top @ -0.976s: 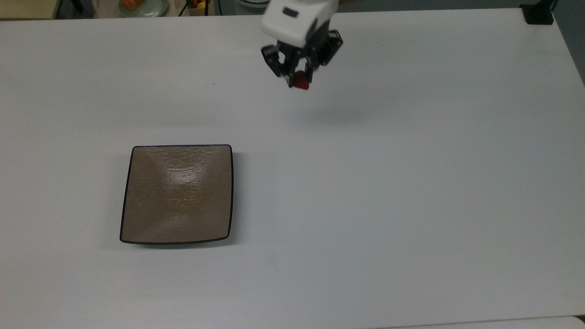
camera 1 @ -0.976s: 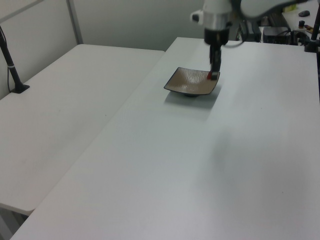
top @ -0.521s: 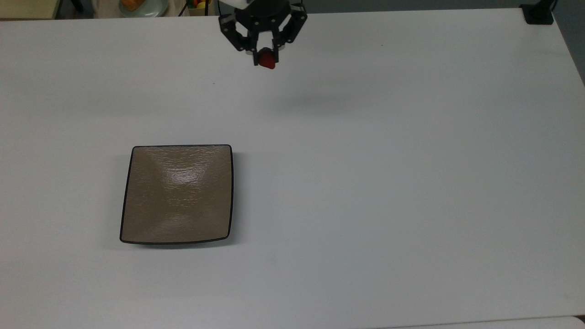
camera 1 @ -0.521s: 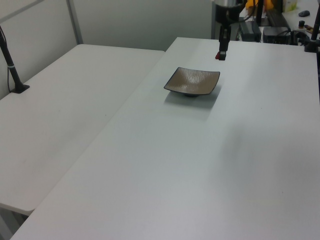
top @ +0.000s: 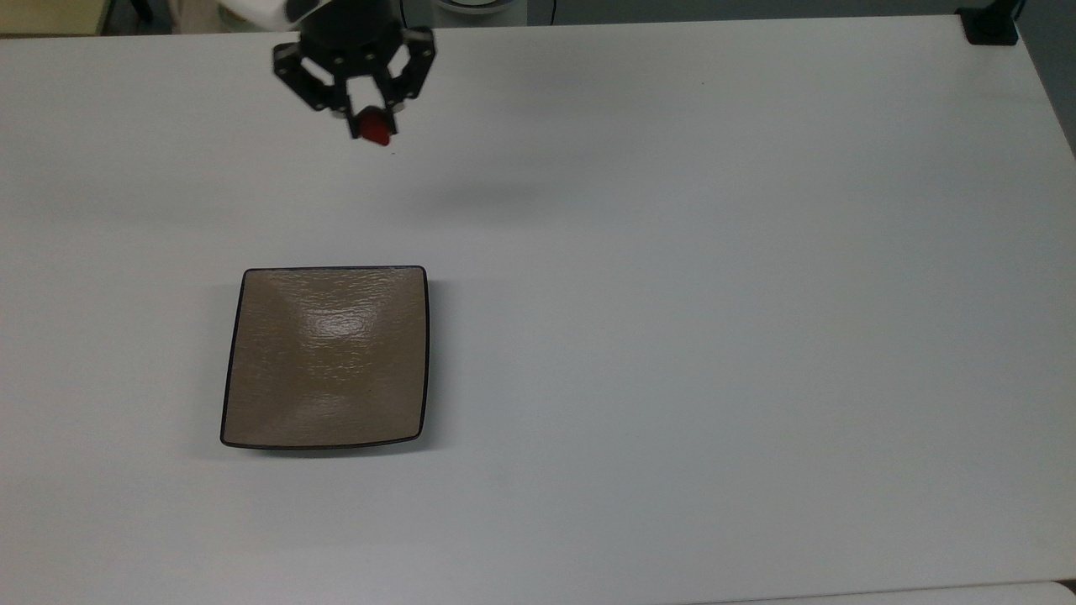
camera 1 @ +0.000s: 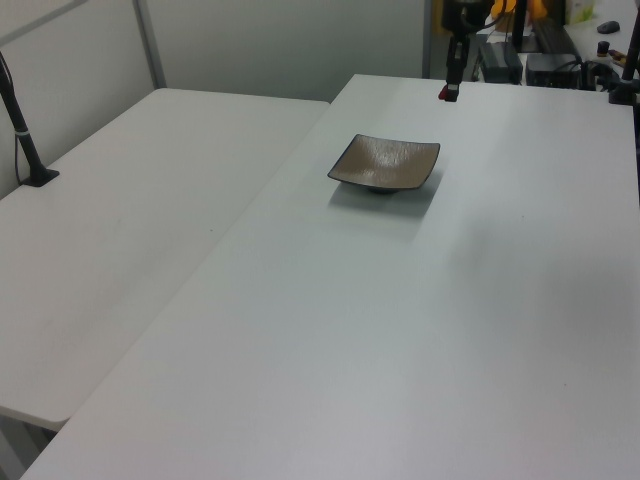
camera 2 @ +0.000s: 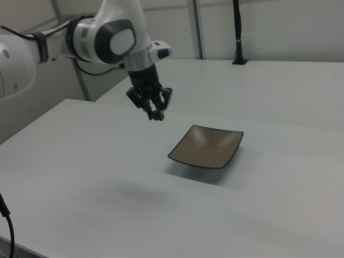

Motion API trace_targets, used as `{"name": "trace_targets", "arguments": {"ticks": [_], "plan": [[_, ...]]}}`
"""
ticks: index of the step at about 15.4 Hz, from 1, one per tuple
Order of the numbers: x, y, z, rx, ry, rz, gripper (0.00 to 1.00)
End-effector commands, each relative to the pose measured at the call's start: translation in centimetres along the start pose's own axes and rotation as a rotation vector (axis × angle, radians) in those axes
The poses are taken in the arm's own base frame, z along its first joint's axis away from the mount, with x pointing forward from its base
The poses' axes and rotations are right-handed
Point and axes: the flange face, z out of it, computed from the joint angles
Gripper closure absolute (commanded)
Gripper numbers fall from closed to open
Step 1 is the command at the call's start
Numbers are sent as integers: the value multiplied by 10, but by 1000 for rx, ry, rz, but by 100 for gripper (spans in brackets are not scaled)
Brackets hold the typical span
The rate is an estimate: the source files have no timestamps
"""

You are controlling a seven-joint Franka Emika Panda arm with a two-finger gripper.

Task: Strawberries on a ceramic plate
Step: 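Carry the strawberry over the brown plate and lower it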

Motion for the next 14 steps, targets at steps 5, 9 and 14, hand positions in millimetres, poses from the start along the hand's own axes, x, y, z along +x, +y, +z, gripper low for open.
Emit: {"name": "trace_targets", "arguments": {"ticks": [5,9,14], "plan": [[22,69,72,-40,116,18,95],[46,73,125,-75,207,15,95],[64,66,180,-99,265,-9,95]]}}
